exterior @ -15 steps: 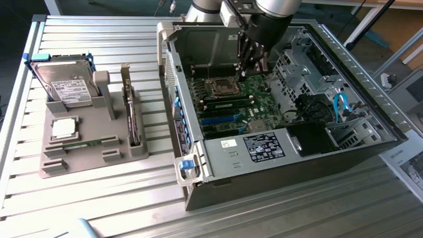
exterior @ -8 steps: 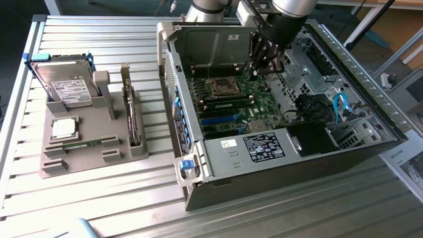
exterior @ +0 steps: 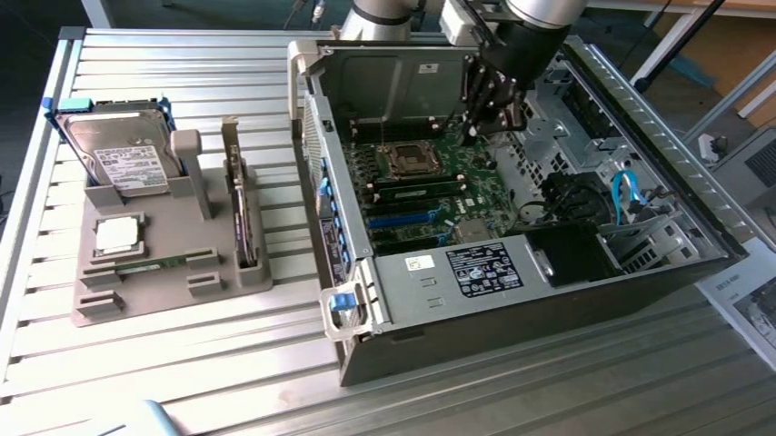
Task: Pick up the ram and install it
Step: 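Press down the ram until it locks into place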
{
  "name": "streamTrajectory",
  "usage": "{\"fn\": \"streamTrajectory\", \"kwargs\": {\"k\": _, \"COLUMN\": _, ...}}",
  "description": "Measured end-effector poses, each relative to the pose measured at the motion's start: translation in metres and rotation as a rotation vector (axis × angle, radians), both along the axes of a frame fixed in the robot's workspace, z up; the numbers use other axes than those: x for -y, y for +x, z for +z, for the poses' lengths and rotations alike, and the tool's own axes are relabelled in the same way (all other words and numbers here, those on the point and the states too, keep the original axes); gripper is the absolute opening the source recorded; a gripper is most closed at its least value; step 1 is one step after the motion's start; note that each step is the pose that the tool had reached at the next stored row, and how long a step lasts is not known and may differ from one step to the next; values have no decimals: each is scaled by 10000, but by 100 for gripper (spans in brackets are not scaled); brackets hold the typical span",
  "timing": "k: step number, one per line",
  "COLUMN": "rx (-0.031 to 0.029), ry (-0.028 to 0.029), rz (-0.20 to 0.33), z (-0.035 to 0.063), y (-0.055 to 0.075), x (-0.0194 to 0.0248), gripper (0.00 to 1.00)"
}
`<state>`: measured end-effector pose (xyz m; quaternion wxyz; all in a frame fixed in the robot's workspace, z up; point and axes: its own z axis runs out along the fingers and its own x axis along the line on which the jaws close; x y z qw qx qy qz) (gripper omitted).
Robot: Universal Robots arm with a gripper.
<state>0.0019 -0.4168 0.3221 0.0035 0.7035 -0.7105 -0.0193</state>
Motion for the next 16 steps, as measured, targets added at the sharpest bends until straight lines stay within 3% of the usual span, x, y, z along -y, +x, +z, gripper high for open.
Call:
{"fn": "streamTrajectory", "kwargs": {"k": 8, "rx": 0, "ry": 0, "rz": 0, "z": 298, "y": 0, "x": 0, "gripper": 10}}
{"fn": "streamTrajectory", "kwargs": {"k": 16, "rx": 0, "ry": 0, "rz": 0, "z": 329, "y": 0, "x": 0, "gripper": 10}}
